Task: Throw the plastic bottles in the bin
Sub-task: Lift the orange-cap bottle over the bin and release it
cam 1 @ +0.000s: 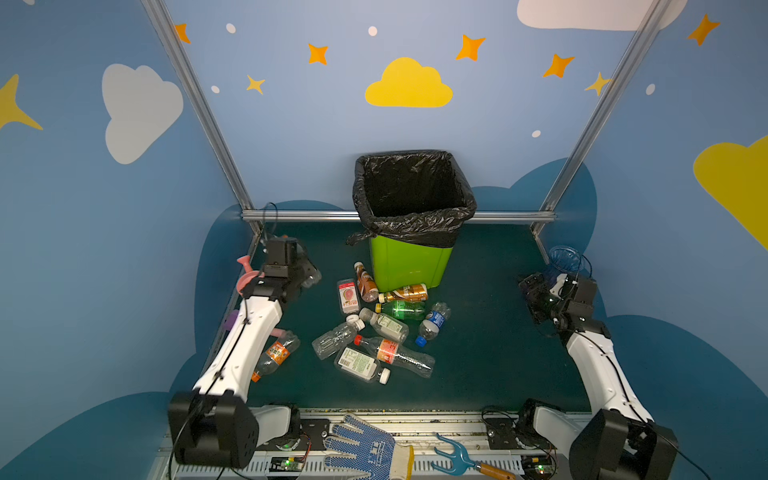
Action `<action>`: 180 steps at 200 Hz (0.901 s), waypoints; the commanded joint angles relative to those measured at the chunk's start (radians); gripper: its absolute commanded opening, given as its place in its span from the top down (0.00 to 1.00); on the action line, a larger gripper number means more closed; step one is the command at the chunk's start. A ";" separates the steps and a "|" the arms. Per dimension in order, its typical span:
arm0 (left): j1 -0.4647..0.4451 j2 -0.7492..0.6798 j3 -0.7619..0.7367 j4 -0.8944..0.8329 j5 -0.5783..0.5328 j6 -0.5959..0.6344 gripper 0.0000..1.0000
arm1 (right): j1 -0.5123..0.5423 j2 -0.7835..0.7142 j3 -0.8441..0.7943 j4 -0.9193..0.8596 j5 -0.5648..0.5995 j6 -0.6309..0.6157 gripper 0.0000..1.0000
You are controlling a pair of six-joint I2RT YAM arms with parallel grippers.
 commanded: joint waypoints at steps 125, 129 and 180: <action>-0.454 0.975 1.895 -0.489 0.136 0.284 0.17 | -0.083 -0.113 -0.015 -0.040 -0.050 -0.004 0.05; -0.460 0.988 1.932 -0.491 0.129 0.293 0.07 | -0.086 -0.118 -0.019 -0.040 -0.049 -0.007 0.05; -0.517 0.589 1.293 -0.180 0.004 0.400 0.00 | -0.116 -0.114 -0.112 0.011 -0.089 0.017 0.05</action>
